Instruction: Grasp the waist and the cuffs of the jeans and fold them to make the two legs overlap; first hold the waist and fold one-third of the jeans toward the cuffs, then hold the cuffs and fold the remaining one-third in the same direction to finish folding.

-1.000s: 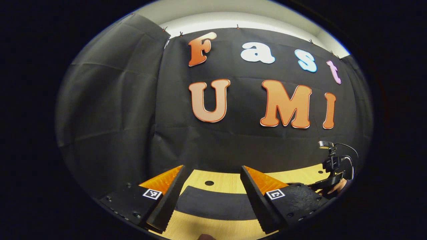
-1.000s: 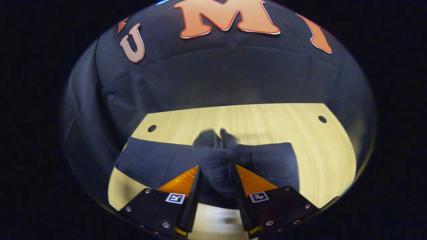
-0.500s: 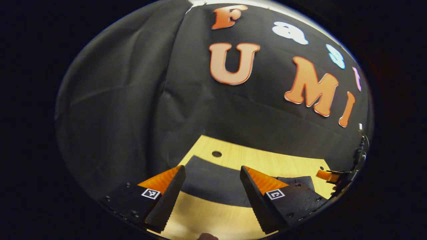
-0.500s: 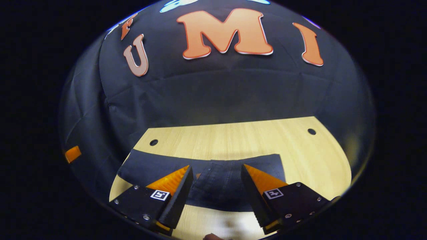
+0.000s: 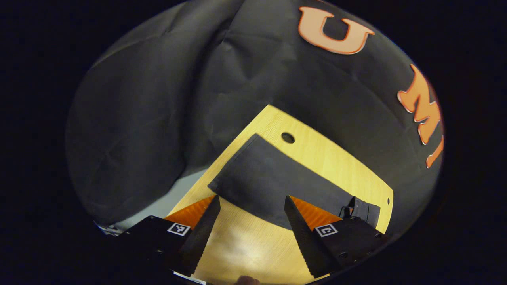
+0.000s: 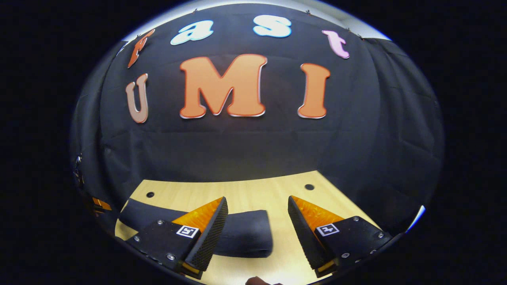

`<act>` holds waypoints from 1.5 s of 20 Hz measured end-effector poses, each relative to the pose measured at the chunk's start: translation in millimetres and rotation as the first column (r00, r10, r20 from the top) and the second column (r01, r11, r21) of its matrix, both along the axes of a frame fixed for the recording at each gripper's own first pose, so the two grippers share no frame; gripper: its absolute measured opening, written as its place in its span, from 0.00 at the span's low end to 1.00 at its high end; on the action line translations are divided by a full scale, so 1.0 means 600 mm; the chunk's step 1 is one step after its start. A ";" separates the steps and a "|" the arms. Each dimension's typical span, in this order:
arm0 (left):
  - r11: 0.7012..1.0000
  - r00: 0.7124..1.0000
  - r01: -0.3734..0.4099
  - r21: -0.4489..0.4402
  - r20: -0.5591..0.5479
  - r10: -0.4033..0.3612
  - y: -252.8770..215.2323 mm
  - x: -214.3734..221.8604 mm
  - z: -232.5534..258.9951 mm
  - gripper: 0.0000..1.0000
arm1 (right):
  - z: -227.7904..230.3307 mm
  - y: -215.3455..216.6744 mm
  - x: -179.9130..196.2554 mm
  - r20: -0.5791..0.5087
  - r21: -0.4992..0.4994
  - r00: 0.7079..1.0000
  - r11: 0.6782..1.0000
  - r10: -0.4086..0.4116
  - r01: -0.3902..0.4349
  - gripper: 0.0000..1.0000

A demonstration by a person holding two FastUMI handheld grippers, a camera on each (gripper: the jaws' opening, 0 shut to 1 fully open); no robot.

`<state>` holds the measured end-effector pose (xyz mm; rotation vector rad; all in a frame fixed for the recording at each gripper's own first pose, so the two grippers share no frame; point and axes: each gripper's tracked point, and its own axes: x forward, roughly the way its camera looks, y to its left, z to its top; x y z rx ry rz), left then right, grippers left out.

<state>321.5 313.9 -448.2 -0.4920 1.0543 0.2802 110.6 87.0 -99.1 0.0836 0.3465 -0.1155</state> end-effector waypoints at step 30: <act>0.988 0.929 -0.153 0.034 -0.336 0.156 0.015 0.052 -0.219 0.43 | 0.129 -0.141 -0.092 0.145 -0.048 0.982 0.990 -0.124 0.133 0.94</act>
